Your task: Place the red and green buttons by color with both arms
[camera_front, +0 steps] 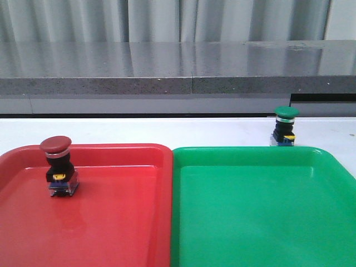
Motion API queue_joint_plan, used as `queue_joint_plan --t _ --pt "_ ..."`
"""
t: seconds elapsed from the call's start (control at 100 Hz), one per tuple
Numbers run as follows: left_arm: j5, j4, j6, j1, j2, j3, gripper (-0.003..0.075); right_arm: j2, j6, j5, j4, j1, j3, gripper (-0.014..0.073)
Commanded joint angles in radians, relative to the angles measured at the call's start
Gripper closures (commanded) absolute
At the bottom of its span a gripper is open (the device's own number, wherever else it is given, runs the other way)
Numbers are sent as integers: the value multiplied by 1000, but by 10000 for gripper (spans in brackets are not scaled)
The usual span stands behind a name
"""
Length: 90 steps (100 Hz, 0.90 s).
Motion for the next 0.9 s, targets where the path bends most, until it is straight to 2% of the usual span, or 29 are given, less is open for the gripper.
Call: queue_joint_plan --t 0.0,0.24,0.41,0.7,0.89 --pt "-77 2 -10 4 1 -28 739 -21 -7 -82 -1 -5 -13 704" --pt "-79 2 -8 4 1 -26 739 -21 -7 -82 -1 -5 -13 704" --pt "-125 25 -8 45 -46 -6 739 -21 -7 -82 -1 -5 -13 704" --pt "-224 25 -8 151 -258 176 739 -21 -7 -82 -1 -5 -13 704" --pt "-254 0 2 169 -433 317 739 -21 -7 -82 -1 -5 -13 704"
